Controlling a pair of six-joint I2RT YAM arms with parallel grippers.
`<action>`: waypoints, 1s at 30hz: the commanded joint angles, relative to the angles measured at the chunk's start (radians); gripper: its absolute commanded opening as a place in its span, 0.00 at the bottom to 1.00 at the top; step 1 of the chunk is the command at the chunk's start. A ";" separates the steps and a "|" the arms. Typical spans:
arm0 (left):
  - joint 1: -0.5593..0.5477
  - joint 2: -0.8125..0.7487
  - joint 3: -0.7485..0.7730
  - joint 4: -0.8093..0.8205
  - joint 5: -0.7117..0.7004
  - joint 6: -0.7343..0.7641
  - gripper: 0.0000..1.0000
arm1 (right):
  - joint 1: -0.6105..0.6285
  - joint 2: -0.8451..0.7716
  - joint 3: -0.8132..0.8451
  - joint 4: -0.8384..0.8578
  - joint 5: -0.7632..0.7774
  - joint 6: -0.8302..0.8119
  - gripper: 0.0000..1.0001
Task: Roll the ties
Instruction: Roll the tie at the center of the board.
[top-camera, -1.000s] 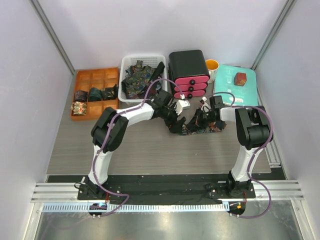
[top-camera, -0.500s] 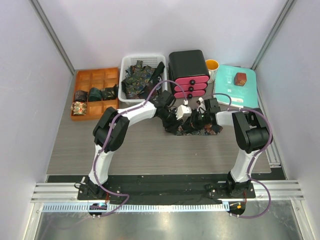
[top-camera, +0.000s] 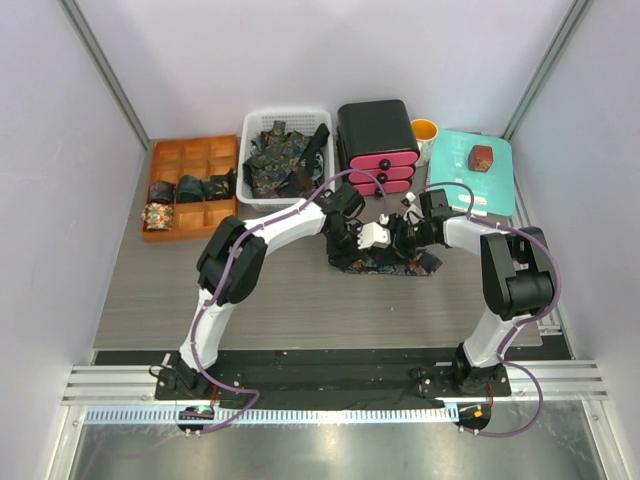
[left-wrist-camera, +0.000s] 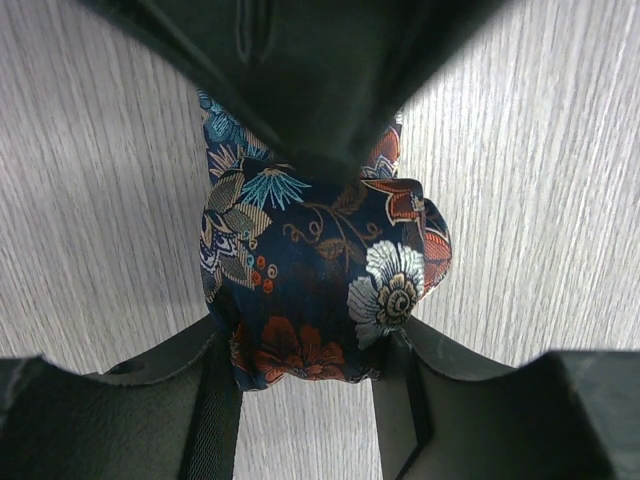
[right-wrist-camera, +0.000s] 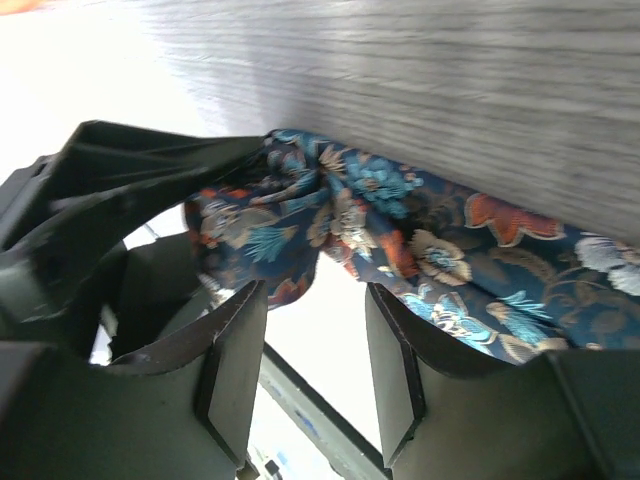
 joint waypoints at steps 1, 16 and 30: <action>-0.012 0.087 0.030 -0.098 -0.062 0.014 0.32 | 0.005 -0.049 -0.016 0.043 -0.047 0.047 0.50; -0.006 0.084 0.038 -0.092 -0.059 -0.009 0.44 | 0.052 0.047 -0.085 0.261 -0.029 0.158 0.21; 0.109 -0.106 -0.070 0.096 0.243 -0.079 0.89 | -0.023 0.115 -0.076 0.102 0.092 -0.023 0.01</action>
